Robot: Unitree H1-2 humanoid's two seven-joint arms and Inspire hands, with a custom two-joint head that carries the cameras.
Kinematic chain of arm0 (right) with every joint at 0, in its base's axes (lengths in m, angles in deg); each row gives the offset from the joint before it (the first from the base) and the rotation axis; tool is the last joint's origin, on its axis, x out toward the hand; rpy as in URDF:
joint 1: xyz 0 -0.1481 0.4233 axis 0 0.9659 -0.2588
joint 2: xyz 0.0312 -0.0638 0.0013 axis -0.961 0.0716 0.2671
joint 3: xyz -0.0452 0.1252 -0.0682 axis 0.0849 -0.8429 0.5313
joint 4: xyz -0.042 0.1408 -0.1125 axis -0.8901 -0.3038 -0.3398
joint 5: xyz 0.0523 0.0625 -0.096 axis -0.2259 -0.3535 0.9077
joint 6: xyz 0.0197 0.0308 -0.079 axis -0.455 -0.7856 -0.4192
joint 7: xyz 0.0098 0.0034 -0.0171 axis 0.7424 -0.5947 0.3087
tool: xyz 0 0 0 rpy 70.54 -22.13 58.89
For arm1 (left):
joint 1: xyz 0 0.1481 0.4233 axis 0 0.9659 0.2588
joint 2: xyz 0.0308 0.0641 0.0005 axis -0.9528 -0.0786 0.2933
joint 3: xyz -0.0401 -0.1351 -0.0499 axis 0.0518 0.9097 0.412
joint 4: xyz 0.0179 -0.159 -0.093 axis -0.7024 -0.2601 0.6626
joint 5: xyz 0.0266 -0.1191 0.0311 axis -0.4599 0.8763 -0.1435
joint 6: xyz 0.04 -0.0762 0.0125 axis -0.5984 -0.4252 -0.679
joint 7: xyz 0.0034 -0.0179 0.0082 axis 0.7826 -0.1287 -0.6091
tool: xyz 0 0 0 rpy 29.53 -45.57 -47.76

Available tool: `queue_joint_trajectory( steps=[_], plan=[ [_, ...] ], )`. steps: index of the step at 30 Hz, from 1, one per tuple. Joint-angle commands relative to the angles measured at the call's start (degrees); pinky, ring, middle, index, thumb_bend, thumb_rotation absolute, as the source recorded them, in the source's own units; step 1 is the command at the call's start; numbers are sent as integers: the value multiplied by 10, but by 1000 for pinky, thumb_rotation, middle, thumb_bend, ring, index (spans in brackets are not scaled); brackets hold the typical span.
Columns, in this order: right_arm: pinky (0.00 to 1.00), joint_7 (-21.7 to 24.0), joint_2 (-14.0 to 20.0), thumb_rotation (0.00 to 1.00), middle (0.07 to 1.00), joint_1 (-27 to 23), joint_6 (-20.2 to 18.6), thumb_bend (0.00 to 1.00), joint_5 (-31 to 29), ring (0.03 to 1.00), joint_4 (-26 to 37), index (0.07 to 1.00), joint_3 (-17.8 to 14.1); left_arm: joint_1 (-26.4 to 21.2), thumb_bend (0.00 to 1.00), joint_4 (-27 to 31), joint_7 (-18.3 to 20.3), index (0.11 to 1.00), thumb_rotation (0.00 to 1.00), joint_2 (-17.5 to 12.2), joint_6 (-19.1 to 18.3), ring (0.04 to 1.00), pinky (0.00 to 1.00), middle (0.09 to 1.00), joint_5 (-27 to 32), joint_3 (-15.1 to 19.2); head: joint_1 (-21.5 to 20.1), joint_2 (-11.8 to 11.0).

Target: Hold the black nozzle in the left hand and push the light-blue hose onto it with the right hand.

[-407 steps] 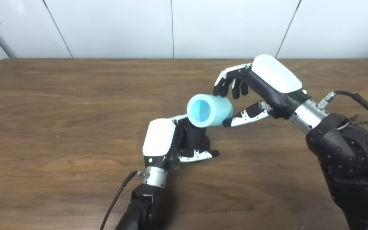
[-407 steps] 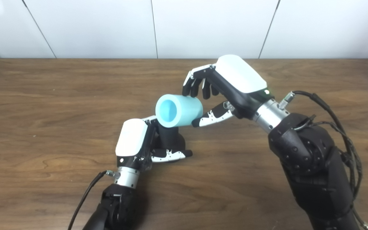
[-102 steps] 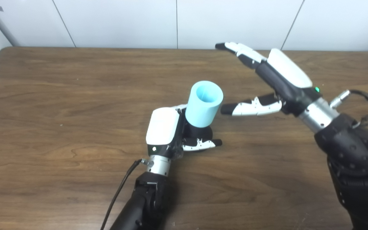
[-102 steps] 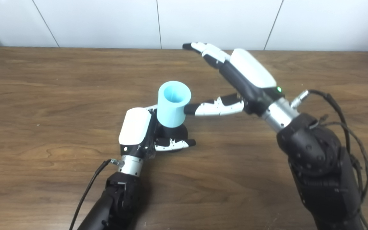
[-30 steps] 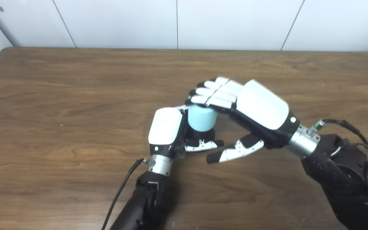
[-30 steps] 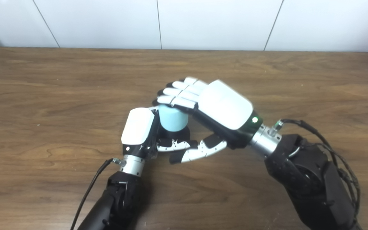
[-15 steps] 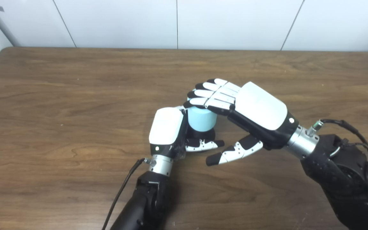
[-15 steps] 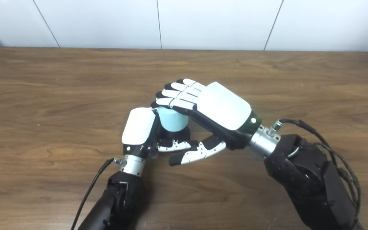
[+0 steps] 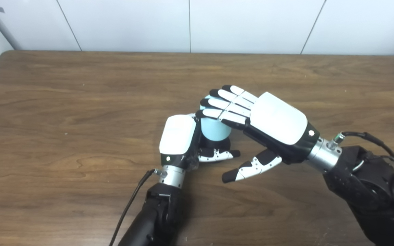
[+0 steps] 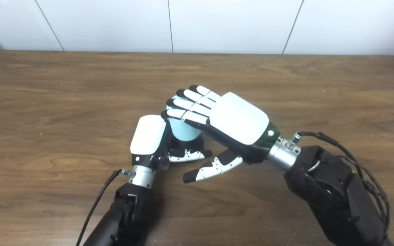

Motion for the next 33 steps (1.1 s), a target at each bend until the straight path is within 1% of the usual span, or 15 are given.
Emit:
queue_joint_trajectory(
  steps=[1,6,10,14,19,23,27,33],
  plan=[
    [972,31,25,907,900,20,5,547,23,946,-26,854,8,13,525,-20,3,496,0,8,-5,485,434,460,-8,-9,1,1],
    [951,23,28,913,890,26,10,546,14,936,-38,847,10,12,525,-20,2,489,0,7,-3,488,432,477,-8,-9,1,1],
    [969,21,29,927,884,27,10,548,13,931,-43,846,15,12,525,-20,3,493,0,7,-4,482,425,468,-11,-10,1,1],
    [977,16,27,939,883,28,12,553,14,930,-48,846,18,12,525,-19,3,489,0,7,-3,490,431,479,-9,-9,1,1],
    [988,20,27,947,887,29,4,551,10,933,-47,853,21,12,524,-17,5,492,0,6,-4,486,426,475,-10,-10,1,1],
    [987,17,27,931,885,31,5,548,5,928,-52,850,22,11,524,-16,6,494,0,5,-6,492,430,473,-14,-10,1,1],
    [972,20,28,918,891,32,4,547,3,929,-57,853,26,10,524,-15,9,490,0,5,-9,501,432,481,-16,-11,1,1],
    [953,26,28,938,894,33,-3,554,3,928,-58,855,30,10,523,-15,12,479,0,4,-11,518,444,500,-18,-11,1,1]
  ],
)
